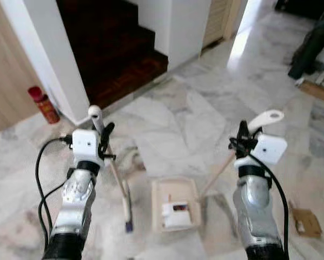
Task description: Sweep floor
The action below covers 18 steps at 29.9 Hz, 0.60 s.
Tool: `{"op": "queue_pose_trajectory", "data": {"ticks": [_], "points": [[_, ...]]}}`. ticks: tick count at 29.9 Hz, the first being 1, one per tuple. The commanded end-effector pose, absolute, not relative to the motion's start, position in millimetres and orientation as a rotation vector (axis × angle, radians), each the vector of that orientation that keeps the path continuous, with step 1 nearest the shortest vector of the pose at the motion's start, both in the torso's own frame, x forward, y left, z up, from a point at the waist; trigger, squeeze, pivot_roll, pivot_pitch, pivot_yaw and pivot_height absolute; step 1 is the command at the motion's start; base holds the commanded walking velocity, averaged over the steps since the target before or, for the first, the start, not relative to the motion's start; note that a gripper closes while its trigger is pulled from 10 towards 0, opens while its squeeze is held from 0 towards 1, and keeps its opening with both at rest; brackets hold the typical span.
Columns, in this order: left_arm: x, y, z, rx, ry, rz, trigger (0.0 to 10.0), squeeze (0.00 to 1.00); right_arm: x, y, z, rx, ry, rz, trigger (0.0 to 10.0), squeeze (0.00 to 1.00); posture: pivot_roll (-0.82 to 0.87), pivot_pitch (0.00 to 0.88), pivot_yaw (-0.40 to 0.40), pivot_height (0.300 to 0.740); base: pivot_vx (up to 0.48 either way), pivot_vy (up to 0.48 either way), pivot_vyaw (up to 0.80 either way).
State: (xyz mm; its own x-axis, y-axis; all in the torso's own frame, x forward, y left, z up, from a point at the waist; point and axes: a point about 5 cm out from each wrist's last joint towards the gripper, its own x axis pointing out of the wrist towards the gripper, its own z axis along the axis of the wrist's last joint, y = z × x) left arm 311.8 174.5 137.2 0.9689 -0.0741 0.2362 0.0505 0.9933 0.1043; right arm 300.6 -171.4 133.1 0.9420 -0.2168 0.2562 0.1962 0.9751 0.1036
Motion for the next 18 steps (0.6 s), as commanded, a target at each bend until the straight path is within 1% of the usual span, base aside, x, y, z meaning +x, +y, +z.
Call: {"op": "queue_pose_trajectory", "data": {"ticks": [1,18], "points": [[312.1,172.2,147.2,0.104,-0.287,-0.07,10.0,0.0,300.3,-173.8,143.1,0.08,-0.32,-0.217,10.0,0.0,-0.02,0.09,0.006,0.74,0.0,0.326,0.0],[312.4,172.4,147.6,0.107,-0.286,-0.078,10.0,0.0,300.2,-171.3,142.2,0.08,-0.319,-0.211,10.0,0.0,-0.01,0.074,0.011,0.74,0.0,0.325,0.0]]}}
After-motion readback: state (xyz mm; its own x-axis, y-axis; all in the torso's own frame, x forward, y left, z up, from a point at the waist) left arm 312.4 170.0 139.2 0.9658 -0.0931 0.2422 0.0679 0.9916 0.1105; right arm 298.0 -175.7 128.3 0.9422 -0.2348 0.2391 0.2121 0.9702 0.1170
